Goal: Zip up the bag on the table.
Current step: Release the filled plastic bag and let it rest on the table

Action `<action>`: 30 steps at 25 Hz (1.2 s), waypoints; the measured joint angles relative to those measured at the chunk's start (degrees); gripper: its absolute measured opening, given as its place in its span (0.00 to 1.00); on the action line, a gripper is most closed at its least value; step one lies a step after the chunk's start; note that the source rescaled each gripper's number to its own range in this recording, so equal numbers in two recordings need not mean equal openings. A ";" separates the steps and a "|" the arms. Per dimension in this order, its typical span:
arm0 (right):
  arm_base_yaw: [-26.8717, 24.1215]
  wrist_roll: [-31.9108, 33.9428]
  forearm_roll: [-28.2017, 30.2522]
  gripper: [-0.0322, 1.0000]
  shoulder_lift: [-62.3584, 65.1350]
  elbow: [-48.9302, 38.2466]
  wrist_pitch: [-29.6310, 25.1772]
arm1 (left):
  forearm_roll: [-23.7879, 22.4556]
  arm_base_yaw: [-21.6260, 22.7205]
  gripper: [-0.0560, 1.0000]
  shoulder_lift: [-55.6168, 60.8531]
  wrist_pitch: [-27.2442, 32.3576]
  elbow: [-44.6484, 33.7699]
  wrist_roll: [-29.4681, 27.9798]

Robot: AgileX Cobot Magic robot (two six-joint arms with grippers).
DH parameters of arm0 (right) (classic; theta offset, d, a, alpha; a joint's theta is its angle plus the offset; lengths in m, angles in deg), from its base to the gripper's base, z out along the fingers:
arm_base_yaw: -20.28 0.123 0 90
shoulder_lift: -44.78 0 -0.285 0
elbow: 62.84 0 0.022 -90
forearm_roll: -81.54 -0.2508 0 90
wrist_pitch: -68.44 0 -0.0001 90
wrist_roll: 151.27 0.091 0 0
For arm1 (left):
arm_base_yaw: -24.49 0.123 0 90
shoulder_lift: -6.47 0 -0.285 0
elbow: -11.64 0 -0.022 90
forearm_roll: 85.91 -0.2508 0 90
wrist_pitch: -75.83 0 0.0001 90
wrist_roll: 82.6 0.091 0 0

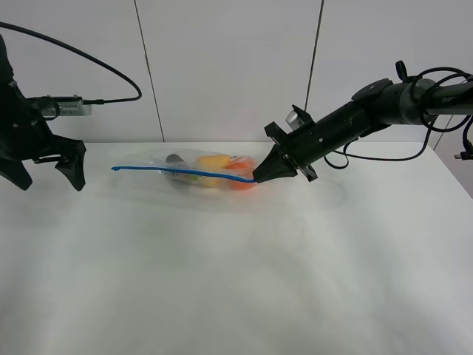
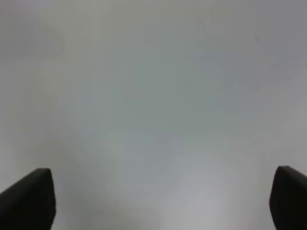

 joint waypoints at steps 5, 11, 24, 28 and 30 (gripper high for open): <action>0.00 0.00 0.00 0.03 0.00 0.00 0.00 | -0.04 0.07 1.00 6.07 1.83 -5.13 -0.14; 0.00 0.00 0.00 0.03 0.00 0.00 0.00 | 0.06 0.07 1.00 19.96 2.15 -19.42 -0.14; 0.00 0.00 0.00 0.03 0.00 0.00 0.00 | 0.23 0.07 1.00 62.32 -3.55 -50.88 -1.19; 0.00 0.00 0.05 0.03 0.00 0.00 0.00 | 0.76 0.07 1.00 72.43 -5.62 -53.44 -1.19; 0.00 0.00 0.05 0.03 0.00 0.00 0.00 | 1.44 0.07 1.00 77.01 -6.00 -53.44 -1.19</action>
